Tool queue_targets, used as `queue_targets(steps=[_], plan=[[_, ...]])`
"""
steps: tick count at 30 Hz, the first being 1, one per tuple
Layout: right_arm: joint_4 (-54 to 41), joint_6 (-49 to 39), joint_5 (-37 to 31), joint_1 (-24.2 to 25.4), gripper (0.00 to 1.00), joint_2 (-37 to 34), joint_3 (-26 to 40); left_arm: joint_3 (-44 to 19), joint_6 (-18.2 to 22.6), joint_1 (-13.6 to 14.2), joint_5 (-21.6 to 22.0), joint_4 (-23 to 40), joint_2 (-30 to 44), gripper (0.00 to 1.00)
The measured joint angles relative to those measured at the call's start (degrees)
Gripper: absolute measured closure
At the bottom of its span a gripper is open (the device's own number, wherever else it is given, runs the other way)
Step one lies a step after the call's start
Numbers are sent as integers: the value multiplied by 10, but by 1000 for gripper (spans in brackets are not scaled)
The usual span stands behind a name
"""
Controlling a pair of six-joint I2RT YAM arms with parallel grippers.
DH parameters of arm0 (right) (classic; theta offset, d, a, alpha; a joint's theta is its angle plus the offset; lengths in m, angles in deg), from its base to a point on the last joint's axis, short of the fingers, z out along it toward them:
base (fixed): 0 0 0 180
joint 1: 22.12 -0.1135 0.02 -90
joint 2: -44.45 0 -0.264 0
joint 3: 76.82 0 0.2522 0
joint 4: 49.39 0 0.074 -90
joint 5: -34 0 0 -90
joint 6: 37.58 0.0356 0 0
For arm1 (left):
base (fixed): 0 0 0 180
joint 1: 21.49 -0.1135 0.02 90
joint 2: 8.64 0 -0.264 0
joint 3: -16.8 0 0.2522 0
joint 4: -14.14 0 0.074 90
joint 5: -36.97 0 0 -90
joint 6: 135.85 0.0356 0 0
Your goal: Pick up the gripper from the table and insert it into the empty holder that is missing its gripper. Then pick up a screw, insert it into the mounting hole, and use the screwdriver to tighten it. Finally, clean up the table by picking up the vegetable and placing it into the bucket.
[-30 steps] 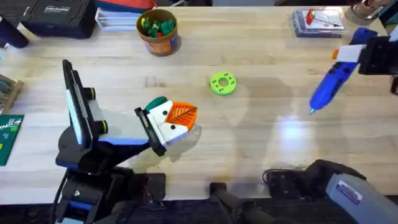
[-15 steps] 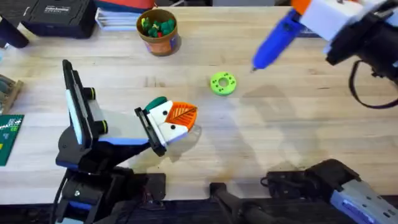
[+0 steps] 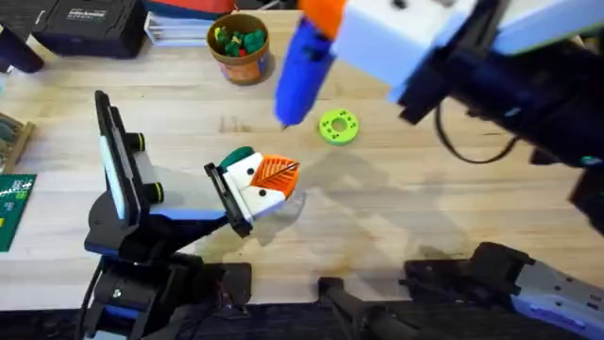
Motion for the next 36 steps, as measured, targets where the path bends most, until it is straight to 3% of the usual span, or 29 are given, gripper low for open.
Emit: queue_targets(steps=[7,13,36], plan=[[66,-36,85,-44,837,-58,0,0,0,0,0,0,0,992],[72,-49,118,-57,841,-92,0,0,0,0,0,0,0,992],[71,-69,134,-59,855,-118,0,0,0,0,0,0,0,992]])
